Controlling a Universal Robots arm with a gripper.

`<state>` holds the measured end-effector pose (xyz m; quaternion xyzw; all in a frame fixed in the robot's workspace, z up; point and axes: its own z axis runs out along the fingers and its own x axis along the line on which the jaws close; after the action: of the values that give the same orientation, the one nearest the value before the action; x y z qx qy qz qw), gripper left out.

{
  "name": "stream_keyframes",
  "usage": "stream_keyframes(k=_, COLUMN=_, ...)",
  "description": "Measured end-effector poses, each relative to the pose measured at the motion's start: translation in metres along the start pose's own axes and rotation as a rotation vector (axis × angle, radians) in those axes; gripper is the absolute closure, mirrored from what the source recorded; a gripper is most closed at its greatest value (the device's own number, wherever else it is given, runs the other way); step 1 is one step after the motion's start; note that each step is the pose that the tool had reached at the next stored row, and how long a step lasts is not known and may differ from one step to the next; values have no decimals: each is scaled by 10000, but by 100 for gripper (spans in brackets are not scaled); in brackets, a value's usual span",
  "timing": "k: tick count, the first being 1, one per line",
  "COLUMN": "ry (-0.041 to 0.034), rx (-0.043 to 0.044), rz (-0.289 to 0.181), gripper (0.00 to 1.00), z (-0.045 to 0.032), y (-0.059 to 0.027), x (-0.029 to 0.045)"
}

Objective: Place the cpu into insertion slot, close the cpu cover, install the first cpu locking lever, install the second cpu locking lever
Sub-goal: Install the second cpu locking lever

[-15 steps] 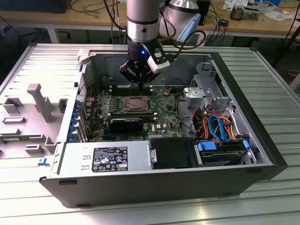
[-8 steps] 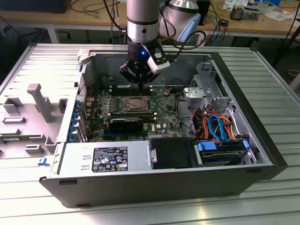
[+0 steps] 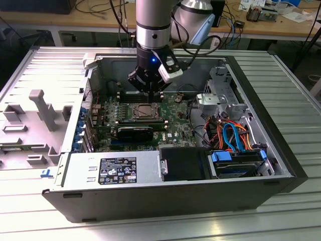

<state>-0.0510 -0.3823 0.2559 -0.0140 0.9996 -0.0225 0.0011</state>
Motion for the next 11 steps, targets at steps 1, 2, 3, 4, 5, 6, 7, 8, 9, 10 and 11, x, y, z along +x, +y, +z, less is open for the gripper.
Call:
stream_keyframes(k=1, ry=0, rx=-11, rz=0, gripper=89, z=16, y=-30, x=-8)
stream_keyframes(k=2, ry=0, rx=-16, rz=-1, gripper=89, z=24, y=-46, x=-11)
stream_keyframes(k=3, ry=1, rx=-18, rz=0, gripper=89, z=35, y=-61, x=-15)
stream_keyframes(k=4, ry=0, rx=-36, rz=0, gripper=89, z=47, y=-82, x=-20)
stream_keyframes(k=5, ry=-2, rx=-41, rz=-1, gripper=89, z=56, y=-87, x=-27)
stream_keyframes(k=6, ry=1, rx=-40, rz=-4, gripper=89, z=63, y=-90, x=-37)
stream_keyframes(k=7, ry=4, rx=-38, rz=-7, gripper=89, z=73, y=-95, x=-49)
stream_keyframes(k=8, ry=7, rx=-39, rz=-11, gripper=89, z=83, y=-96, x=-60)
stream_keyframes(k=9, ry=13, rx=-39, rz=-18, gripper=89, z=102, y=-99, x=-76)
stream_keyframes(k=10, ry=17, rx=-38, rz=-23, gripper=89, z=120, y=-108, x=-85)
stream_keyframes(k=11, ry=17, rx=-39, rz=-24, gripper=89, z=135, y=-118, x=-89)
